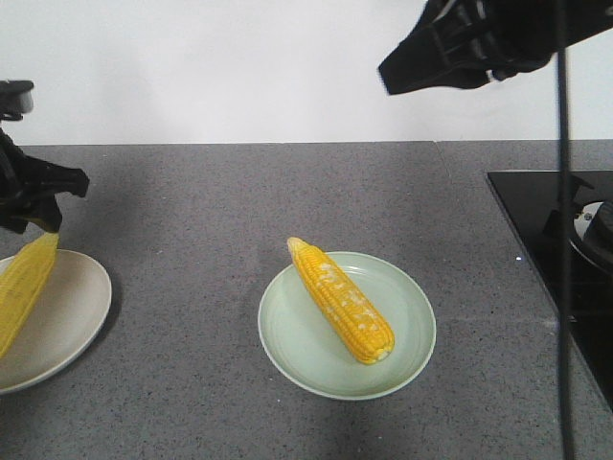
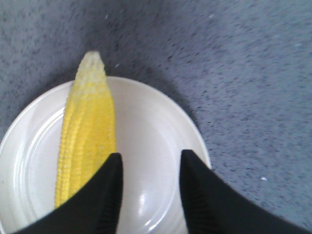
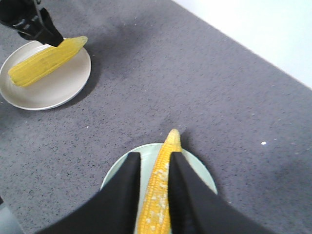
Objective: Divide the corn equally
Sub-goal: 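Lower the left gripper's cob onto the white plate, then open the left gripper and lift it away from the cob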
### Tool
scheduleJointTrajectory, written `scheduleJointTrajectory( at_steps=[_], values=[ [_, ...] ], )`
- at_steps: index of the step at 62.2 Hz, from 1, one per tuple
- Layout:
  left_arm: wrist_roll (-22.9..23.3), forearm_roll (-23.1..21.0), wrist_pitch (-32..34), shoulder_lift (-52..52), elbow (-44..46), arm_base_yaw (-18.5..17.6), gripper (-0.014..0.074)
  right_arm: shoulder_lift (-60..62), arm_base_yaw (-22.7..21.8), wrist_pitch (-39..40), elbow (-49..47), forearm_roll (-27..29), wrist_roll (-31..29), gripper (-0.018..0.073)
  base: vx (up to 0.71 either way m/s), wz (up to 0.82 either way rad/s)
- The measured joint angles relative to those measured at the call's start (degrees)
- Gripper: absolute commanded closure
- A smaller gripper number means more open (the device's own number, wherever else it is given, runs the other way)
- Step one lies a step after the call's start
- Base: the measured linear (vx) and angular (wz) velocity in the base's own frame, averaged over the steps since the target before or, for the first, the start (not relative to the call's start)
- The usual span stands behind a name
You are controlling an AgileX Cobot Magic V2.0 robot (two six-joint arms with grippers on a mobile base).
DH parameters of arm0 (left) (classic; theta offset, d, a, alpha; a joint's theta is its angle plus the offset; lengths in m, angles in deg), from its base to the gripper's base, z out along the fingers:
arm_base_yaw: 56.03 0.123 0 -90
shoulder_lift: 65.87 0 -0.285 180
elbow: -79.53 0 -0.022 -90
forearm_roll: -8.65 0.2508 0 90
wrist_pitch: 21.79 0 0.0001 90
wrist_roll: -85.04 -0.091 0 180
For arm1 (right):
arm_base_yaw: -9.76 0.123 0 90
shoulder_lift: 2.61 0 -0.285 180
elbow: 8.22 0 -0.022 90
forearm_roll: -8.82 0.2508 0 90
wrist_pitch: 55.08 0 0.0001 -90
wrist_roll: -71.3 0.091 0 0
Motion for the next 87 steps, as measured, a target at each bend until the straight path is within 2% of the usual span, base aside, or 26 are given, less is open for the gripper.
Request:
scheduleJointTrajectory(
  at_steps=[3,8,17,26,36,41,51,58,64,87],
  values=[
    [-1.3,-0.8,0.2,-1.2,-0.2,0.0,0.0522,1.0,0.0,0.0,0.0,-0.5,0.0,0.0575,0.00,0.00],
    [-3.4,-2.7,1.8,-4.5,-1.9,0.0,0.0602,2.3,0.0,-0.1,0.0,-0.8,-0.1,0.0571,0.00,0.00],
    [-5.4,-6.9,8.1,-13.2,-9.4,0.0,0.0604,4.6,0.0,-0.1,0.0,-0.9,-0.9,0.0568,0.00,0.00],
    [-9.7,-11.3,15.2,-23.8,-22.6,0.0,0.0604,8.2,0.0,0.7,3.1,-0.6,-2.1,0.0566,0.00,0.00],
    [-15.0,-16.7,23.6,-37.8,-39.6,0.0,0.0604,16.8,0.0,8.6,20.8,0.1,-3.6,0.0566,0.00,0.00],
    [-17.8,-20.6,26.7,-46.3,-48.4,0.0,0.0604,23.0,0.0,15.5,33.7,0.2,-4.0,0.0566,0.00,0.00],
    [-21.8,-27.1,32.0,-61.1,-59.4,0.0,0.0604,36.4,0.0,32.0,58.5,0.8,-4.0,0.0566,0.00,0.00],
    [-22.3,-29.4,34.4,-70.1,-63.7,0.0,0.0604,44.9,0.0,41.0,70.9,1.6,-2.1,0.0566,0.00,0.00],
    [-22.5,-29.7,35.1,-74.7,-65.1,0.0,0.0604,49.6,0.0,43.6,76.4,1.6,-0.5,0.0566,0.00,0.00],
    [-22.7,-30.3,35.8,-77.1,-65.4,0.0,0.0603,51.9,0.0,44.1,79.0,2.3,0.5,0.0566,0.00,0.00]
  ],
)
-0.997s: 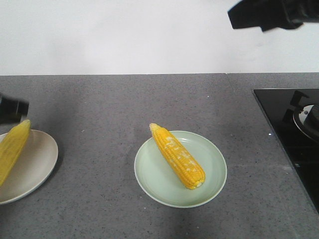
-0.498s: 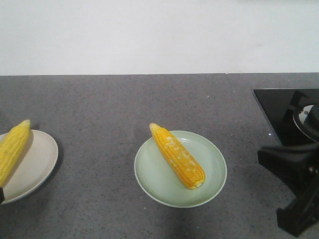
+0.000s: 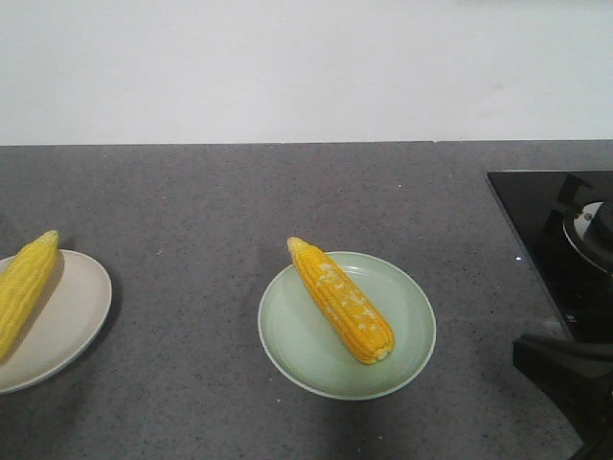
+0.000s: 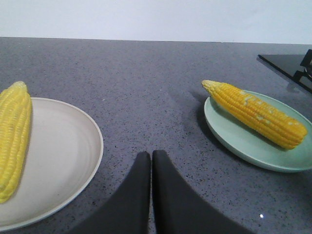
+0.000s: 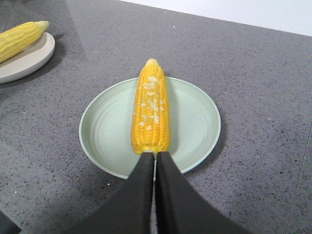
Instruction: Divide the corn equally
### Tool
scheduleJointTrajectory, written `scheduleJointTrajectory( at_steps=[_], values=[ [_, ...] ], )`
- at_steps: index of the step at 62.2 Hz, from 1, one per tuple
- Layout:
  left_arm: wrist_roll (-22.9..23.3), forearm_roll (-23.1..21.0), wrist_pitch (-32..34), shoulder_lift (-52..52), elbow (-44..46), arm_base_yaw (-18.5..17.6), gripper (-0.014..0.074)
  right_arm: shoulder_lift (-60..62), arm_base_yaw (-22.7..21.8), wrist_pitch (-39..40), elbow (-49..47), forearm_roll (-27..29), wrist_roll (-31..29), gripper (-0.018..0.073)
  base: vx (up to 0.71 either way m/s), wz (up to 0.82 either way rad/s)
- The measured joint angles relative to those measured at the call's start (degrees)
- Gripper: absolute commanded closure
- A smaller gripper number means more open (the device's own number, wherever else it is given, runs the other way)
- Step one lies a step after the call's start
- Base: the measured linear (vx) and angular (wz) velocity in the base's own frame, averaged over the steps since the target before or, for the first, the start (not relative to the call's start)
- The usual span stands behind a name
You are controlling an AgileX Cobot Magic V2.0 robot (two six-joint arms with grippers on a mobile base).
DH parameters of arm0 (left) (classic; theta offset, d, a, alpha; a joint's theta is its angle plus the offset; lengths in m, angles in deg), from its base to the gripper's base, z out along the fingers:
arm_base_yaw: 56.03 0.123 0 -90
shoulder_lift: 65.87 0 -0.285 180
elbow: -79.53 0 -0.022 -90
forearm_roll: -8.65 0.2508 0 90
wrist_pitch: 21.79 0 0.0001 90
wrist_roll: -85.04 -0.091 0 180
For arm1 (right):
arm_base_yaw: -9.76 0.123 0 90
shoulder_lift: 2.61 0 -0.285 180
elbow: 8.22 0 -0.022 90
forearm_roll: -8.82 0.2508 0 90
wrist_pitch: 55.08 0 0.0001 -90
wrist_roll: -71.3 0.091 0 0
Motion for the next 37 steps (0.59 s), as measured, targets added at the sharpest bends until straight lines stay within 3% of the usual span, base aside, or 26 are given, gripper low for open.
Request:
scheduleJointTrajectory(
  at_steps=[37],
  values=[
    [0.0,0.0,-0.3,0.0,0.0,0.0,0.0603,0.0,0.0,0.0,0.0,0.0,0.2,0.0566,0.00,0.00]
  ],
)
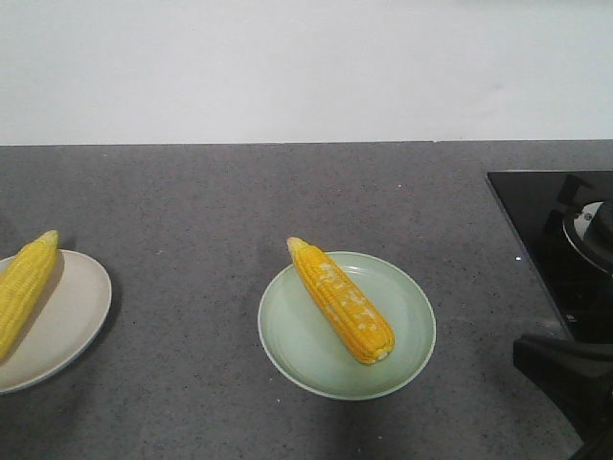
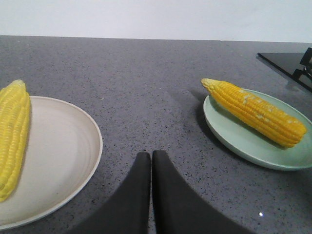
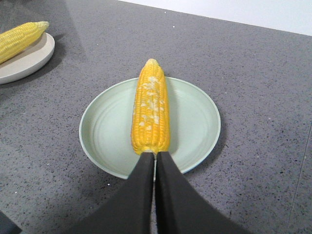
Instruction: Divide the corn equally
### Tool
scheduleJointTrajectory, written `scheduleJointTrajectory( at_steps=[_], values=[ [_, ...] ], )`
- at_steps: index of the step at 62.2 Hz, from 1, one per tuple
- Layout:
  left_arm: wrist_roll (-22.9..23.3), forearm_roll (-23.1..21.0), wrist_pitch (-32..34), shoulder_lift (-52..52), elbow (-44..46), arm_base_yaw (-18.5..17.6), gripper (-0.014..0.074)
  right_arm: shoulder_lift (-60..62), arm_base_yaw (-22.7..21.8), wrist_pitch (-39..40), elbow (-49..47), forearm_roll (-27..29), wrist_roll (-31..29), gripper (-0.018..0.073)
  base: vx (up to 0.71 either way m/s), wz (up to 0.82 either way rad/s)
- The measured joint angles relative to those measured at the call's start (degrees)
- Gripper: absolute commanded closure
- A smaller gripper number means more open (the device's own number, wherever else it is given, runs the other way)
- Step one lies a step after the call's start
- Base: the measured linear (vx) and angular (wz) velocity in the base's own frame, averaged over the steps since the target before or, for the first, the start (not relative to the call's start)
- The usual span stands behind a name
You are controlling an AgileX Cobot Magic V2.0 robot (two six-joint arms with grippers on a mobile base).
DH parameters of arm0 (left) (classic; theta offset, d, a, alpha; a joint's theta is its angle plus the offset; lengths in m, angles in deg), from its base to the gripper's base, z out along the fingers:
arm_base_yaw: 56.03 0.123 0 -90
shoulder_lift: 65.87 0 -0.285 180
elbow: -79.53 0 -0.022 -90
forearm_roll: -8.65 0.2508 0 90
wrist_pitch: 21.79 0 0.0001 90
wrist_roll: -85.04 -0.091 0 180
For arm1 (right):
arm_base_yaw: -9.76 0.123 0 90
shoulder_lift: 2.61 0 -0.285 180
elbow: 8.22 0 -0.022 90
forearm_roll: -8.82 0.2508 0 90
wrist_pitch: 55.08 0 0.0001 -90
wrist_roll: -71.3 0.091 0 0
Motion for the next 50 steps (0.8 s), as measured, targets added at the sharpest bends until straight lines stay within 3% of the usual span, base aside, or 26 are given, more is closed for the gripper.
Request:
scheduleJointTrajectory(
  at_steps=[12,22,29,36,45,50],
  values=[
    [0.0,1.3,0.5,-0.1,-1.4,0.0,0.0603,0.0,0.0,0.0,0.0,0.0,0.0,0.0566,0.00,0.00],
    [2.4,10.9,3.4,-0.7,-6.5,0.0,0.0603,0.0,0.0,0.0,0.0,0.1,0.0,0.0566,0.00,0.00],
    [7.6,17.6,9.4,-2.8,-11.0,0.0,0.0603,0.0,0.0,0.0,0.0,0.1,0.0,0.0566,0.00,0.00],
    [12.5,23.0,19.3,-6.2,-15.7,0.0,0.0603,0.0,0.0,0.0,0.0,0.2,0.0,0.0566,0.00,0.00],
    [14.6,28.6,30.2,-11.5,-20.9,0.0,0.0603,0.0,0.0,0.0,0.0,0.2,0.0,0.0566,0.00,0.00],
    [14.8,30.3,31.0,-14.2,-21.0,0.0,0.0603,0.0,0.0,0.0,0.0,0.2,0.0,0.0566,0.00,0.00]
  ],
)
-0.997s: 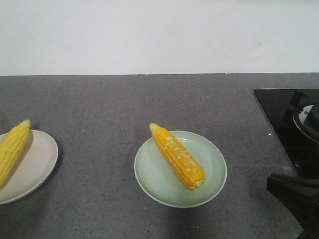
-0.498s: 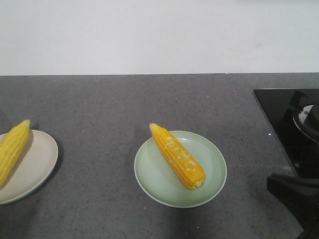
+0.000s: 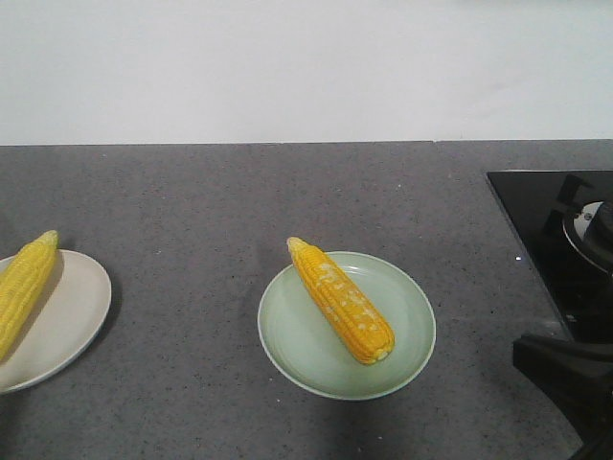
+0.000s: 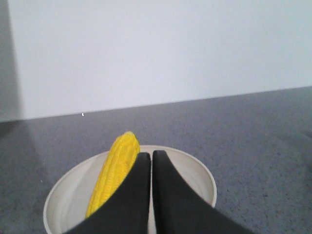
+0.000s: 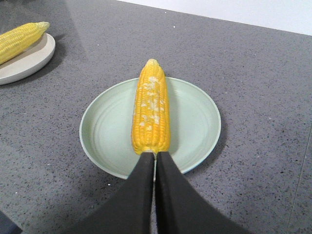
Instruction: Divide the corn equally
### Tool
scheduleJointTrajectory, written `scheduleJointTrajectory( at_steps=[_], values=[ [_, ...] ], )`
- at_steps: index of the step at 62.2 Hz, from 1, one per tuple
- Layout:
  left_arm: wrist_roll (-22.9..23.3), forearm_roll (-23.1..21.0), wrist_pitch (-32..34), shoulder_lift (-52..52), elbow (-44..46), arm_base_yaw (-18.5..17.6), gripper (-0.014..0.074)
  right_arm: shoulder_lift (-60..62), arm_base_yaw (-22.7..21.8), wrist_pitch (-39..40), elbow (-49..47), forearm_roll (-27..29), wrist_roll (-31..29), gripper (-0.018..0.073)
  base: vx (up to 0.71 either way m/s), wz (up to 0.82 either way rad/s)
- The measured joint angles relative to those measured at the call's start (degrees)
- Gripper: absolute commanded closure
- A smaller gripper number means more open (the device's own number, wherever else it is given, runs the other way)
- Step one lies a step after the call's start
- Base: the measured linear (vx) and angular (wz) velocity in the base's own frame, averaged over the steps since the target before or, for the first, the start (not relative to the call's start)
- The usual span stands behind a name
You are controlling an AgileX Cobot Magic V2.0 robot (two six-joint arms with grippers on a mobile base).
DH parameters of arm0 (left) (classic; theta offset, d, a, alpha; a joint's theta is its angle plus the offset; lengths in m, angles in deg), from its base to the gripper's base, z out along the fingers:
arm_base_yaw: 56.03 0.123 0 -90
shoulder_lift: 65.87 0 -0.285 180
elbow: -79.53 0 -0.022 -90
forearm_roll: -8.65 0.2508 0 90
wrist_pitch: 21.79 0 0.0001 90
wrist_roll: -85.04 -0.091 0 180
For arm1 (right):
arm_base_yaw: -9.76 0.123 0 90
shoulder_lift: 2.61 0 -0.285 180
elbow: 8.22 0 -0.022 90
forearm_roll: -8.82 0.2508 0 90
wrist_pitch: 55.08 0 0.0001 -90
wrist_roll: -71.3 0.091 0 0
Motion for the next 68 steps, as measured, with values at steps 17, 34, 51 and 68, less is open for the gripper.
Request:
scheduleJointTrajectory(
  at_steps=[17,34,51,68],
  values=[
    [6.2,5.9,-8.4,-0.9,-0.1,0.0,0.0603,0.0,0.0,0.0,0.0,0.0,0.0,0.0566,0.00,0.00],
    [12.1,7.8,-10.3,-0.9,-0.3,0.0,0.0603,0.1,0.0,0.0,0.0,0.0,0.0,0.0566,0.00,0.00],
    [12.2,7.9,-2.3,-0.9,-0.3,0.0,0.0603,0.1,0.0,0.0,0.0,0.0,0.0,0.0566,0.00,0.00],
    [12.2,7.9,-0.1,-0.9,-0.3,0.0,0.0603,0.1,0.0,0.0,0.0,0.0,0.0,0.0566,0.00,0.00]
  ],
)
